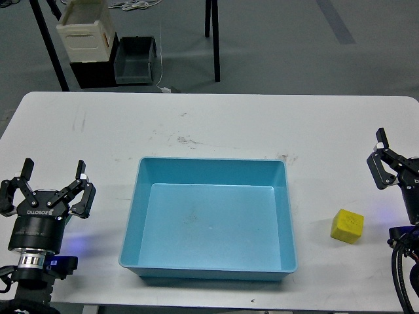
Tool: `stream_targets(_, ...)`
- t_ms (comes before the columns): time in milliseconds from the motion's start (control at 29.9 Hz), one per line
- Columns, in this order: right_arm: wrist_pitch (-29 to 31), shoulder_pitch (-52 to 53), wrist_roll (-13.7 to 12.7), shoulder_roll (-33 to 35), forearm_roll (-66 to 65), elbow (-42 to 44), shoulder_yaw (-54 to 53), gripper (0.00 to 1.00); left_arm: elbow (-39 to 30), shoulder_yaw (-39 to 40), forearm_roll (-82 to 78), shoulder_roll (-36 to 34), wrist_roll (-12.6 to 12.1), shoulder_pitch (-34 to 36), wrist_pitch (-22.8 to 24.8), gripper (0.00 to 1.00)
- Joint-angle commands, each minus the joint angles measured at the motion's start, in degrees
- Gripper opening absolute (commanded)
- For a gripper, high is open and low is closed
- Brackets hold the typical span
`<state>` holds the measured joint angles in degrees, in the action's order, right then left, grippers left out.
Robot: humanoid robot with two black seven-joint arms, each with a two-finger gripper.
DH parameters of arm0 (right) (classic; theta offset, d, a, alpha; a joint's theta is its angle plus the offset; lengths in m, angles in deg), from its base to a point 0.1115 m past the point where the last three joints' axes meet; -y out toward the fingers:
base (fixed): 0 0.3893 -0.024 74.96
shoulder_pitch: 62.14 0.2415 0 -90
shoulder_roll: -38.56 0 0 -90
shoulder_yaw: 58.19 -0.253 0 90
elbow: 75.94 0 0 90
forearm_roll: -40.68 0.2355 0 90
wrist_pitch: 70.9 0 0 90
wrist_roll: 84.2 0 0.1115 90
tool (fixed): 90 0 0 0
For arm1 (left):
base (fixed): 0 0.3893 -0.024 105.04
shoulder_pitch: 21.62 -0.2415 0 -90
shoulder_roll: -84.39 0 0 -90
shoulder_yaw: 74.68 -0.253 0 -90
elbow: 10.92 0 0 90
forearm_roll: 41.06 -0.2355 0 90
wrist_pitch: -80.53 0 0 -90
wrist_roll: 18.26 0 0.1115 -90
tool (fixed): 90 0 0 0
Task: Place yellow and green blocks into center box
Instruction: 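Raise the right gripper and move it above the yellow cube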
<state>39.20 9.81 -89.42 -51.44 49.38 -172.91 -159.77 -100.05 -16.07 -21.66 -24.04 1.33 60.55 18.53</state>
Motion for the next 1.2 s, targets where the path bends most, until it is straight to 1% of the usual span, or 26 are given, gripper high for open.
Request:
stream_targets(0, 0.12, 0.38, 0.3, 0.0, -9.02, 0.9, -4.67, 1.0, 0.01, 0.1, 0.02, -0.03, 0.01, 0.0, 0.0, 1.0)
stream_targets(100, 0.12, 1.6, 0.47, 0.0, -18.51, 0.99, -6.7, 1.0, 0.01, 0.18, 0.02, 0.06, 0.01, 0.0, 0.0, 1.0)
stream_targets(167, 0.12, 3.62, 0.74, 1.84, -24.93, 1.08, -6.97, 1.0, 0.01, 0.1, 0.02, 0.06, 0.01, 0.0, 0.0, 1.0)
stream_targets(301, -0.06, 6.88, 5.56, 5.7, -38.47, 0.29, -7.32, 0.99, 0.01, 0.27, 0.02, 0.14, 0.01, 0.09, 0.0, 1.0)
stream_targets(368, -0.32, 10.55, 6.89, 9.21, -44.36, 0.9, -6.71, 0.99, 0.01, 0.36, 0.02, 0.06, 0.09, 0.09, 0.0, 1.0)
stream_targets(502, -3.12, 16.19, 7.33, 14.58, -53.5, 1.26, -4.51, 0.98, 0.01, 0.62, 0.02, 0.06, 0.1, 0.09, 0.0, 1.0)
stream_targets(602, -7.87, 21.02, 7.33, 18.97, -60.62, 1.26, -1.62, 0.98, 0.01, 0.8, 0.11, 0.14, 0.1, 0.09, 0.0, 1.0)
stream_targets(669, -11.12, 24.71, 7.33, 22.14, -66.15, 1.87, 2.5, 0.98, 0.01, 0.71, 0.11, 0.23, 0.1, 0.09, 0.0, 1.0)
stream_targets(736, -10.96, 28.4, 7.59, 25.47, -70.46, 3.97, 5.76, 0.98, 0.01, 0.54, 0.11, 0.32, 0.1, 0.09, 0.0, 1.0)
stream_targets(769, -9.91, 29.81, 8.38, 27.14, -72.05, 5.03, 7.25, 0.99, 0.01, 0.54, 0.11, 0.41, 0.1, 0.09, 0.0, 1.0)
stream_targets(803, -8.51, 31.56, 10.3, 28.81, -73.46, 5.91, 9.1, 0.99, 0.01, 0.45, 0.02, 0.5, 0.1, 0.09, 0.0, 1.0)
stream_targets(836, -7.19, 33.41, 12.75, 30.22, -74.69, 6.87, 10.68, 0.99, 0.01, 0.45, 0.11, 0.58, 0.1, 0.09, 0.0, 1.0)
stream_targets(937, -5.42, 40.17, 22.24, 34.97, -81.62, 10.82, 16.65, 1.0, 0.01, 0.53, 0.11, 0.58, 0.1, 0.09, 0.0, 1.0)
stream_targets(970, -5.42, 42.37, 24.45, 36.64, -84.87, 12.14, 19.28, 1.0, 0.01, 0.54, 0.02, 0.58, 0.1, 0.09, 0.0, 1.0)
stream_targets(1104, -5.33, 53.18, 30.61, 42.44, -97.45, 14.96, 30.36, 1.0, 0.01, 0.45, 0.11, 0.58, 0.1, 0.0, 0.0, 1.0)
stream_targets(1137, -5.33, 56.25, 32.97, 43.67, -99.73, 15.32, 33.6, 1.0, 0.01, 0.45, 0.11, 0.58, 0.1, 0.09, 0.0, 1.0)
stream_targets(1171, -5.33, 58.63, 33.22, 44.64, -101.32, 15.49, 36.6, 1.0, 0.01, 0.45, 0.11, 0.58, 0.1, 0.09, 0.0, 1.0)
